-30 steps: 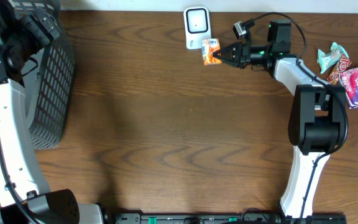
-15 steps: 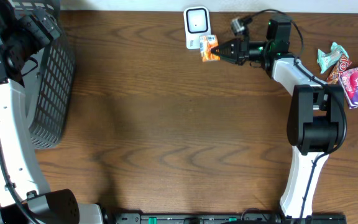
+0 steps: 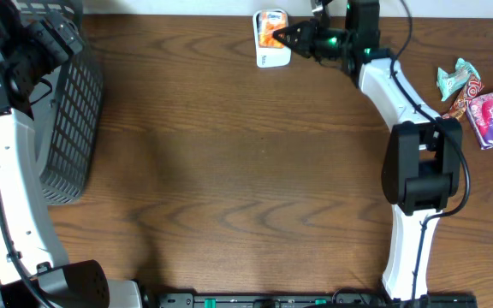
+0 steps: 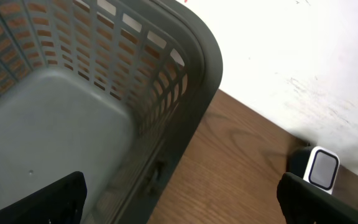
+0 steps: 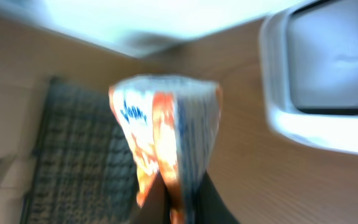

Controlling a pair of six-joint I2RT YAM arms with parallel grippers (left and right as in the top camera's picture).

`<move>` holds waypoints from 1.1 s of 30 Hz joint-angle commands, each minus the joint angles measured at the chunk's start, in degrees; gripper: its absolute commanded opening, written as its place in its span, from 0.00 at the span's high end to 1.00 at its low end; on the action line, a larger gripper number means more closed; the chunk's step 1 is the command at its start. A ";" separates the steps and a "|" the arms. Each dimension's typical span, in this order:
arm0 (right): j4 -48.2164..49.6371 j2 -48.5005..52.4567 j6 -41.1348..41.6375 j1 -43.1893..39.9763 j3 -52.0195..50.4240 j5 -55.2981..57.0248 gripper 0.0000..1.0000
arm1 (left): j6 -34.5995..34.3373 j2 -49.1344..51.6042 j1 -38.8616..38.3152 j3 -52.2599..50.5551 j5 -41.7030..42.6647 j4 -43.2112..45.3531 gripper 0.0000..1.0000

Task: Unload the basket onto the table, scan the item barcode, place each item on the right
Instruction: 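Hold the orange packet up to the white scanner, then carry the orange packet right and drop it onto the pile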

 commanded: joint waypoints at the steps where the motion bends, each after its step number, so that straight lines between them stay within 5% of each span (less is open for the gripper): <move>1: -7.58 -1.42 -17.00 3.15 8.33 31.45 0.98 | -0.50 -0.57 0.09 0.42 0.04 -0.04 0.02; 6: -7.61 -1.01 -32.50 9.29 11.23 62.14 0.99 | -0.50 -0.57 0.09 0.42 0.07 -0.02 0.02; 14: 1.25 7.50 -46.45 14.80 11.23 74.42 0.99 | -0.50 -0.57 0.09 0.42 0.04 -0.04 0.02; 24: -1.84 3.80 -37.27 11.61 11.45 83.62 0.99 | -0.50 -0.57 0.09 0.42 0.04 -0.04 0.02; 33: -23.39 -2.51 -35.56 -4.44 11.45 90.18 0.99 | -0.50 -0.57 0.09 0.42 0.04 -0.04 0.02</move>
